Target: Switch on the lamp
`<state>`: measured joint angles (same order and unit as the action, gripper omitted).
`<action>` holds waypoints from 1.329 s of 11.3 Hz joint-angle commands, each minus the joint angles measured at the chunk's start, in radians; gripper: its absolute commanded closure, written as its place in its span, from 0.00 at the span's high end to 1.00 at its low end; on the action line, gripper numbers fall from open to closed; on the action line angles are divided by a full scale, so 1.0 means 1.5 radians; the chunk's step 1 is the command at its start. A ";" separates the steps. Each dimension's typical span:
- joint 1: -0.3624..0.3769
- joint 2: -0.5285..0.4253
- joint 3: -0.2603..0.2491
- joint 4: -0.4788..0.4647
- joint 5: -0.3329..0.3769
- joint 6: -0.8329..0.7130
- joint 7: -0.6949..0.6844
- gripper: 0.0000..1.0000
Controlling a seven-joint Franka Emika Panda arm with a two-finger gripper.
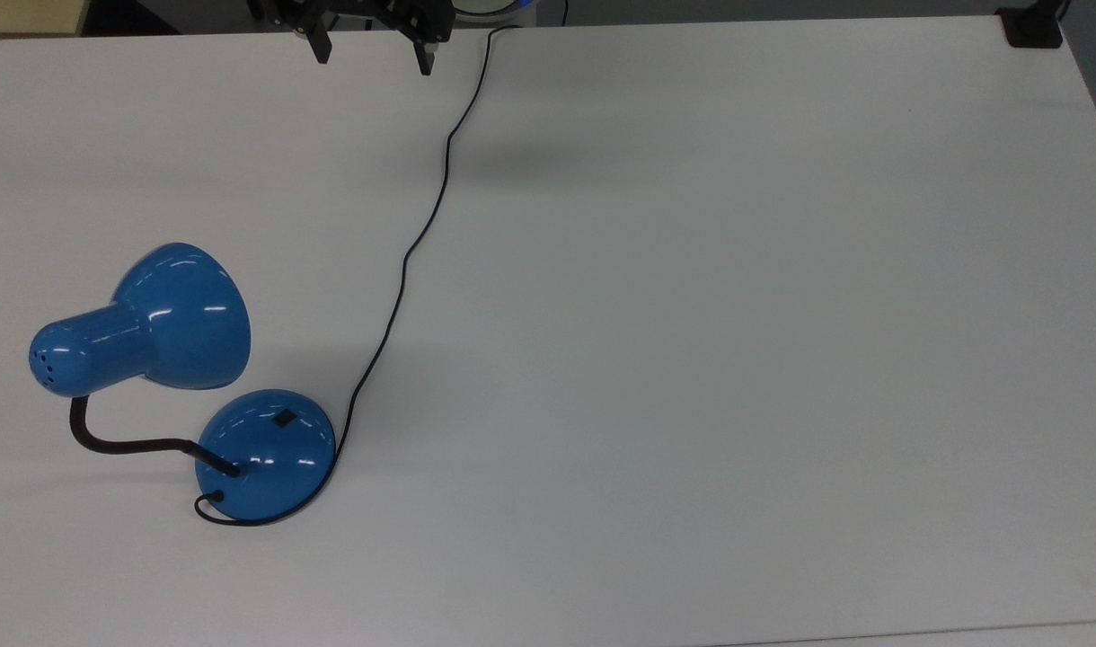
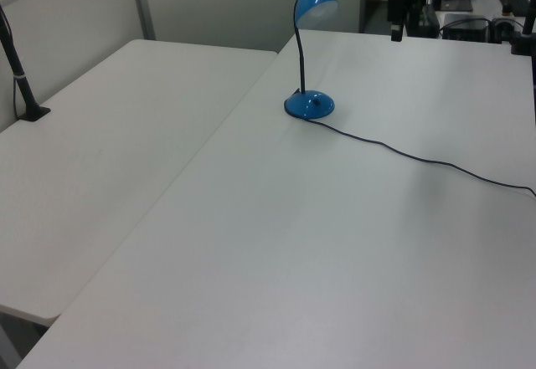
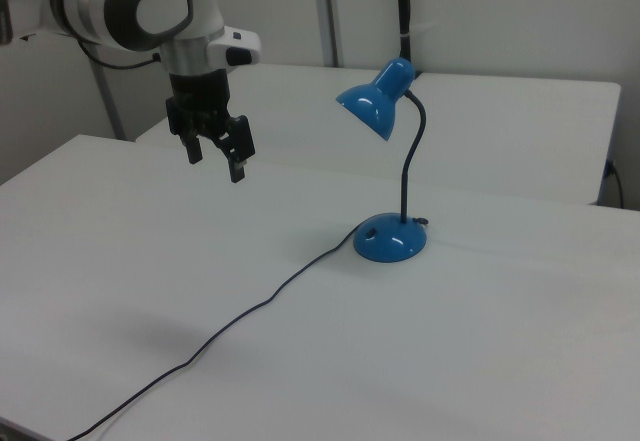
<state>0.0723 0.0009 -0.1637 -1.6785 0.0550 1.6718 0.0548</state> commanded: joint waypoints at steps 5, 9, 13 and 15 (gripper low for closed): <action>0.001 -0.011 0.006 -0.021 -0.008 0.026 -0.050 0.00; 0.003 0.000 0.006 -0.031 -0.002 0.119 0.005 0.00; 0.002 0.046 0.030 -0.086 -0.009 0.341 0.099 0.00; 0.001 0.078 0.040 -0.105 -0.032 0.445 0.136 0.00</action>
<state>0.0727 0.0877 -0.1198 -1.7902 0.0550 2.1931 0.1824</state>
